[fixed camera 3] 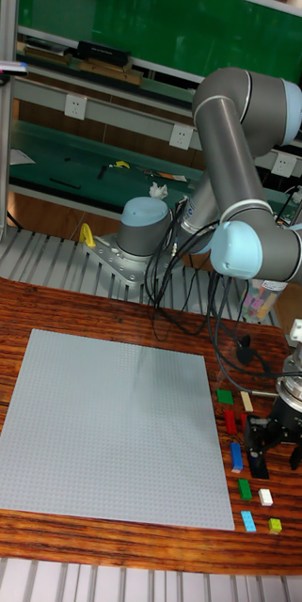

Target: Build with small Lego blocks

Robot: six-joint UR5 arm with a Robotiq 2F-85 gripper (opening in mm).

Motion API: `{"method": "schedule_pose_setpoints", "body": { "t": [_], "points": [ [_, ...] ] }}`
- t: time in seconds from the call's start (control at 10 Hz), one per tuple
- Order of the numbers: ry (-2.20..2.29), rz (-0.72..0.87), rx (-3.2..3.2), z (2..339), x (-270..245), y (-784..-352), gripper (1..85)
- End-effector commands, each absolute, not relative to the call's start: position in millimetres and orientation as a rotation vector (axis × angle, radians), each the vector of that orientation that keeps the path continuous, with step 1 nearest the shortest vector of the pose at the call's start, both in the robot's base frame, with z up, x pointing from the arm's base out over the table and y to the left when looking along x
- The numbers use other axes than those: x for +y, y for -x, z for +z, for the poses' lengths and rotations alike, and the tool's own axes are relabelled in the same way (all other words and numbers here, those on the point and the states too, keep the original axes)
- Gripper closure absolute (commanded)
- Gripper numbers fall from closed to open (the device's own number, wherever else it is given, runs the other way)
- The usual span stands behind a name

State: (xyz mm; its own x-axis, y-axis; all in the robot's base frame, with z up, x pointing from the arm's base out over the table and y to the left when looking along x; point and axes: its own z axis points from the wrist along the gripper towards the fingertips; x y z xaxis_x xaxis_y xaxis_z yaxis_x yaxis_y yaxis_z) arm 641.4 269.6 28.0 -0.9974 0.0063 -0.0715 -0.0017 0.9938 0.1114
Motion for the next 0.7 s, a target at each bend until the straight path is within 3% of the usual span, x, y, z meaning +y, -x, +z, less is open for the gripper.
{"method": "schedule_pose_setpoints", "body": {
  "t": [0.0, 0.6],
  "points": [
    [-0.028, 0.181, 3.065, 24, 260, -629, 24.0],
    [-0.113, 0.13, 3.064, 20, 249, -622, 23.7]
  ]
}}
